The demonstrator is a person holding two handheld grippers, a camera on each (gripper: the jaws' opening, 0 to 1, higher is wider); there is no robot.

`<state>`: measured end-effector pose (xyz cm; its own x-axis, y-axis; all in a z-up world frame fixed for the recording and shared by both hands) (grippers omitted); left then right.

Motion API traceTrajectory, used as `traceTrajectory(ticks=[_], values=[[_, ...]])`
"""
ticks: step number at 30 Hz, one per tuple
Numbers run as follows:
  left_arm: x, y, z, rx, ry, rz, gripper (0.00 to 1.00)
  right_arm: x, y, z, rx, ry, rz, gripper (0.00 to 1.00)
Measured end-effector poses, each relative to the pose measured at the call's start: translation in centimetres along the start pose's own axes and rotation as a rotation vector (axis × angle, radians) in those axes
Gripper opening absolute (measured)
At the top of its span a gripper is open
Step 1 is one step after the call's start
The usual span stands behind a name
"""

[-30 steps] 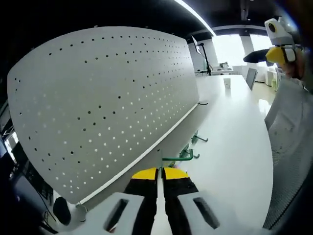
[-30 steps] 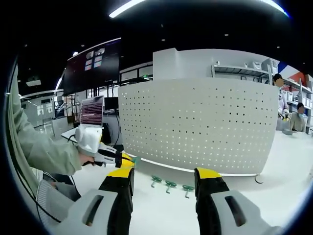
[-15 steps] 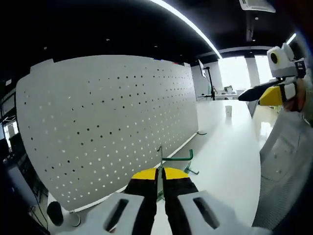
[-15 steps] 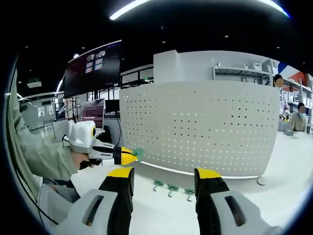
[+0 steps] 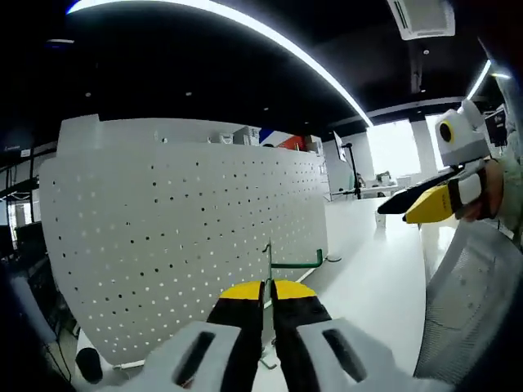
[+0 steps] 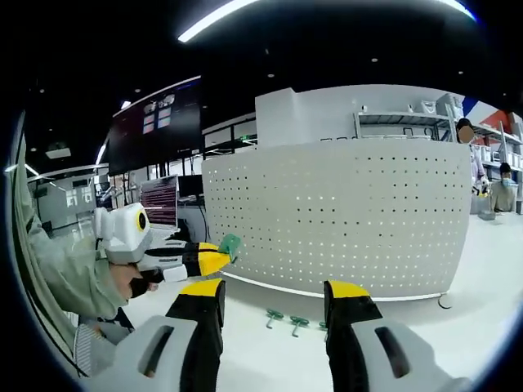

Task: Insert the hook assembly into the mounting plate slot until the hook locks in place.

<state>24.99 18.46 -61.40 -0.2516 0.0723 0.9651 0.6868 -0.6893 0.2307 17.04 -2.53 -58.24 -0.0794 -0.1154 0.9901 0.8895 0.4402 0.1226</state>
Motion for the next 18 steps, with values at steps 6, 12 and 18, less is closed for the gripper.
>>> traceTrajectory(ticks=[6,12,18], values=[[0.6,-0.2,-0.6,0.034,-0.027,-0.043,0.03,0.4,0.4,0.3,0.011,0.001,-0.01,0.45],[1.2,-0.3,-1.5,0.047,-0.059,-0.075,0.03,1.1,0.9,0.8,0.029,0.0,-0.029,0.44],[1.7,-0.3,-2.4,0.049,-0.085,-0.1,0.03,1.5,1.3,1.3,0.046,-0.009,-0.045,0.43]])
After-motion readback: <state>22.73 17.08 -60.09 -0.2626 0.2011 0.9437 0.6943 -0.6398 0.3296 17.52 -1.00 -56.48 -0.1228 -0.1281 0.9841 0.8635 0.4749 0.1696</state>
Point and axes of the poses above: the point that each gripper's makers call its tool centre point, and the gripper's own axes: y roughly forward along the fingers, z roughly to its left, x roughly out of its top, the point moved 9 cm from there along -y, roughly backward along the fingers, and after that the axes turned 15 degrees about -z, right-handed, at the moved point
